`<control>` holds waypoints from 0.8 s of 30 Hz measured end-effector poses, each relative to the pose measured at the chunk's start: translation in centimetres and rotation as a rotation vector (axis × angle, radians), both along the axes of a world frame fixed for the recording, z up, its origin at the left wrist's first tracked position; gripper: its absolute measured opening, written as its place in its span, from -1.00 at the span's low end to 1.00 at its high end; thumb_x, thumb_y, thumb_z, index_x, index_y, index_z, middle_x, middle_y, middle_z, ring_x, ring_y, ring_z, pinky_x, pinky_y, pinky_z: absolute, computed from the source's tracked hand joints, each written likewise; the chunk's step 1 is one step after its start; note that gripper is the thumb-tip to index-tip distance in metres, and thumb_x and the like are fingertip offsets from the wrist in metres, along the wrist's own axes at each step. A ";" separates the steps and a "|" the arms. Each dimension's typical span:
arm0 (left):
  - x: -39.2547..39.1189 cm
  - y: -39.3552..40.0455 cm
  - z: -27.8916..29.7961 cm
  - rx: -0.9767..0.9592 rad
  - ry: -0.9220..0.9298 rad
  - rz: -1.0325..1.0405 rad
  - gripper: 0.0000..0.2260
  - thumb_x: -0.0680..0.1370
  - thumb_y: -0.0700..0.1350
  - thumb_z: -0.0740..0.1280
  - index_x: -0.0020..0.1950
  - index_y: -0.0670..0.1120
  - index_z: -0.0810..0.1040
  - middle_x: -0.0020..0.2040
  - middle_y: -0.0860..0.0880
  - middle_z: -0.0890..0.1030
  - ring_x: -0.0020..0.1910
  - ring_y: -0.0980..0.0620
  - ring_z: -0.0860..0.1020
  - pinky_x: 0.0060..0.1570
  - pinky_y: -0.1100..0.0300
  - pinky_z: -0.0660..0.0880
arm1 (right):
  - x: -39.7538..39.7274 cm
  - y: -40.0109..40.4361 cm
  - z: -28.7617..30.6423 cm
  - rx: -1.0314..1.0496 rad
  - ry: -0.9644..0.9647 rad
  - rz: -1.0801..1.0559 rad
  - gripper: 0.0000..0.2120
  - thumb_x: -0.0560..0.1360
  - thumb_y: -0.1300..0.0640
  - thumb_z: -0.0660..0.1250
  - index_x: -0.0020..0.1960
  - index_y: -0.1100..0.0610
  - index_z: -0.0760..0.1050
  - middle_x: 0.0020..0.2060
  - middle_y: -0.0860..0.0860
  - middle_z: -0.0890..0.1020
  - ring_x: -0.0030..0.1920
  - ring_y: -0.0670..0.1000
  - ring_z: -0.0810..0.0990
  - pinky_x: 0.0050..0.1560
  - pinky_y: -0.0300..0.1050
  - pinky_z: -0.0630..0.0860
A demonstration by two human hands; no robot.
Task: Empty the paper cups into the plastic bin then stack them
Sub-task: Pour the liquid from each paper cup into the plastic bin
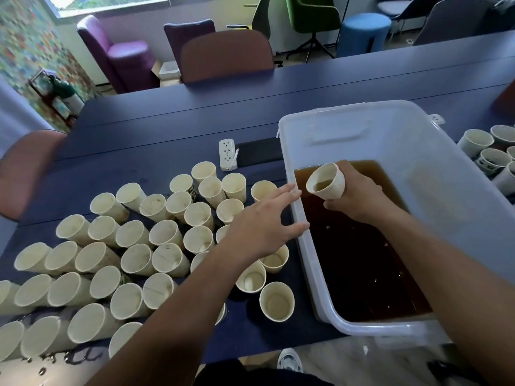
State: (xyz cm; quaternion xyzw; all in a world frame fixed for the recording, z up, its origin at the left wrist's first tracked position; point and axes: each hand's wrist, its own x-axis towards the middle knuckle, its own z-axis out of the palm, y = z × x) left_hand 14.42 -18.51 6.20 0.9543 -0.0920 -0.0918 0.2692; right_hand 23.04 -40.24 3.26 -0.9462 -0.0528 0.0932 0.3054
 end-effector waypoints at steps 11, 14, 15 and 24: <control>-0.1 -0.2 0.5 0.009 0.037 0.011 -0.41 0.57 0.26 0.33 0.57 0.25 0.26 0.58 0.36 0.16 0.38 0.13 0.46 0.15 0.13 0.47 | -0.3 0.7 -0.1 -0.187 -0.103 0.062 -0.39 0.34 0.16 0.51 0.28 -0.11 0.33 0.05 -0.08 0.54 0.08 0.08 0.50 0.06 0.06 0.17; -0.1 -0.2 0.5 0.008 0.045 0.010 -0.41 0.57 0.26 0.33 0.57 0.25 0.25 0.58 0.35 0.15 0.38 0.13 0.47 0.19 0.09 0.51 | -0.3 0.7 -0.2 -0.210 -0.140 0.066 -0.37 0.34 0.15 0.52 0.31 -0.11 0.33 0.11 -0.06 0.54 0.15 0.11 0.51 0.08 0.09 0.17; -0.1 -0.2 0.5 0.009 0.048 0.011 -0.41 0.58 0.26 0.33 0.57 0.25 0.25 0.58 0.36 0.15 0.37 0.13 0.47 0.19 0.09 0.51 | -0.3 0.7 -0.2 -0.220 -0.152 0.068 -0.37 0.35 0.14 0.52 0.31 -0.11 0.32 0.12 -0.05 0.54 0.16 0.11 0.51 0.08 0.09 0.16; 0.0 0.0 0.1 0.013 0.043 0.024 -0.42 0.57 0.28 0.33 0.56 0.27 0.26 0.57 0.40 0.14 0.29 0.13 0.53 0.20 0.02 0.56 | -0.6 0.8 -0.3 -0.333 -0.363 0.097 -0.49 0.43 0.13 0.46 0.32 -0.10 0.39 0.20 -0.02 0.54 0.25 0.12 0.45 0.17 0.16 0.18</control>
